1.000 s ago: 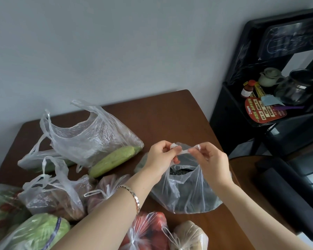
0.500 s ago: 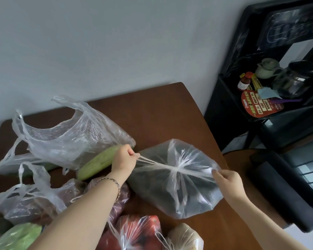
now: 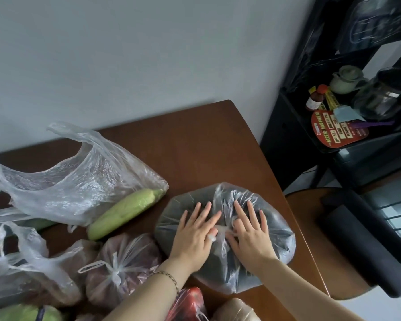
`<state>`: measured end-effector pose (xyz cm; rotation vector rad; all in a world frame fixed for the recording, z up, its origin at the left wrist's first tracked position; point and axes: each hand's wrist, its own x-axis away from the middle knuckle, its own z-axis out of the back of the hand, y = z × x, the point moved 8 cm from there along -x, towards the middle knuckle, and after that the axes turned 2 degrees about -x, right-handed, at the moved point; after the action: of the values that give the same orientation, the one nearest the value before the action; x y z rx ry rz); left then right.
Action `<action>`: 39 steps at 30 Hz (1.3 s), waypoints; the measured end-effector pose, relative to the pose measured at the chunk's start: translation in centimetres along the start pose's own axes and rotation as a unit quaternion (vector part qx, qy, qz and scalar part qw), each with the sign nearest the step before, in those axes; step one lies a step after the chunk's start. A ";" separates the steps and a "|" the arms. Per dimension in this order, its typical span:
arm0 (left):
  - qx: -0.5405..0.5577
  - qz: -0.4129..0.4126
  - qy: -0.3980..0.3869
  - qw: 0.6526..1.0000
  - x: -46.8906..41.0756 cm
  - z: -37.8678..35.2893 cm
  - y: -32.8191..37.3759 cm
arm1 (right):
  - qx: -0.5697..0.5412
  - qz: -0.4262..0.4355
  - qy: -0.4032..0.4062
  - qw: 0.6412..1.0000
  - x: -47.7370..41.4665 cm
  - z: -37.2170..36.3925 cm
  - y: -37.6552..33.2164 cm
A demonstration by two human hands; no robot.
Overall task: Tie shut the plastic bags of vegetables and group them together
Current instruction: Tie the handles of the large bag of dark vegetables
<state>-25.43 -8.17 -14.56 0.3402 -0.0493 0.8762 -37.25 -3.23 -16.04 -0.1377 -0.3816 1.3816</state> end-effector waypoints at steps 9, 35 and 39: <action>0.011 0.013 -0.020 1.000 -0.7 -0.3 -0.3 | -0.049 -0.019 -0.049 0.997 -0.2 -0.1 0.3; 0.388 0.082 -0.196 0.897 -2.6 6.2 3.8 | -0.498 -0.081 0.112 0.856 -1.5 14.0 0.3; 0.384 0.097 -0.153 0.906 -3.2 6.6 4.7 | -0.488 -0.072 0.100 0.864 -2.4 14.6 -1.1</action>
<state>-30.40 -9.83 -7.60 1.2311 -0.0251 1.0080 -41.54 -7.63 -2.59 -1.0597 -0.8722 0.8985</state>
